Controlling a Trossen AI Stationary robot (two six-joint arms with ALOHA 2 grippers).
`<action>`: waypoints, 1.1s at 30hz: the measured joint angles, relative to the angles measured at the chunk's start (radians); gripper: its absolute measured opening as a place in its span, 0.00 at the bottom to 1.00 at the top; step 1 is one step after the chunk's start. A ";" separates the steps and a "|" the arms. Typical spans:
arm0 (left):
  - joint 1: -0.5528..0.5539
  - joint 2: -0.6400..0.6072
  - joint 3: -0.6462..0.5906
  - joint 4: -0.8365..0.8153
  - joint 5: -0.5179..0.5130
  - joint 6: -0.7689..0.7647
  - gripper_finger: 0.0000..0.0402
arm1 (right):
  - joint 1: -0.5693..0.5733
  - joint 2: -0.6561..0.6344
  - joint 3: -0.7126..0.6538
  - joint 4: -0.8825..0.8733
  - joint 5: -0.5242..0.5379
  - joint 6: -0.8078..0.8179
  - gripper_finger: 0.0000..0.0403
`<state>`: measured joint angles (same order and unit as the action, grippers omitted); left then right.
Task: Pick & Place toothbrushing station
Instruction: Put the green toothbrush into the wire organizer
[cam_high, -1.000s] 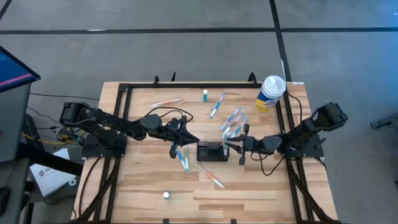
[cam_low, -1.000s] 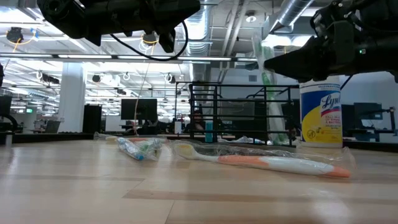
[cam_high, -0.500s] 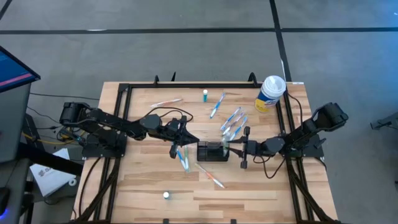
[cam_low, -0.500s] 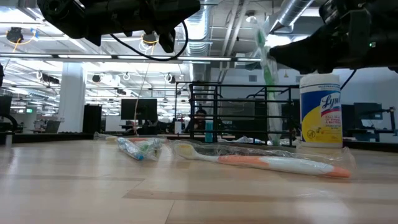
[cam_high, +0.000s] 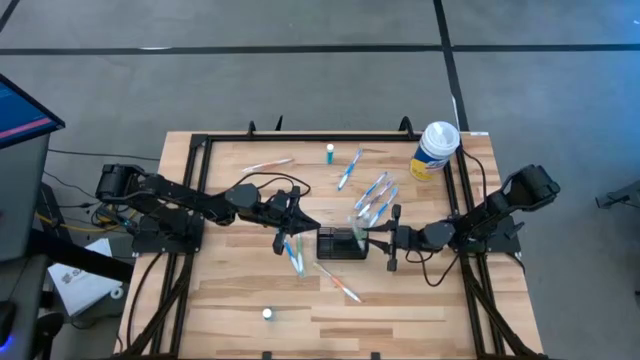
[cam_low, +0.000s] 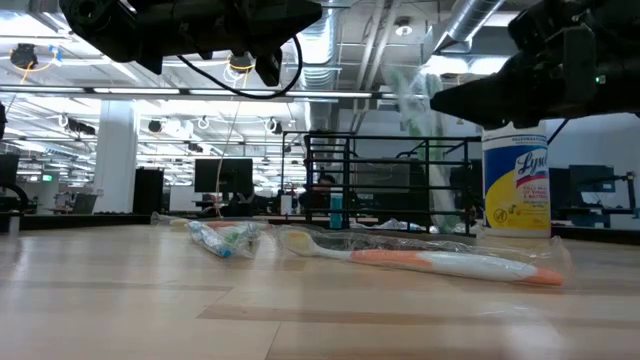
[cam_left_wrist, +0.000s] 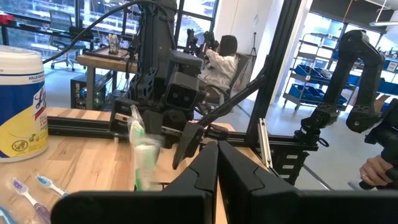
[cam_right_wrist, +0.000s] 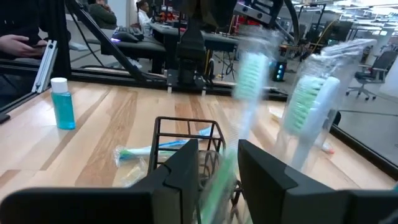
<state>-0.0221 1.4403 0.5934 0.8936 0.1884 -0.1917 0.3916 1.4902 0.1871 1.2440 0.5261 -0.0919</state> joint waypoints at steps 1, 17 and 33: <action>0.000 0.000 0.000 0.000 0.000 0.000 0.01 | 0.000 0.000 0.000 -0.003 0.001 0.004 0.26; 0.001 0.000 0.000 -0.013 0.000 0.000 0.01 | 0.043 0.000 0.000 0.037 0.007 -0.001 0.26; 0.001 -0.073 0.000 -0.443 0.000 -0.309 0.01 | 0.113 0.000 0.061 0.043 0.007 -0.065 0.26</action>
<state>-0.0216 1.3669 0.5932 0.4509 0.1882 -0.5002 0.5049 1.4899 0.2481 1.2869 0.5331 -0.1570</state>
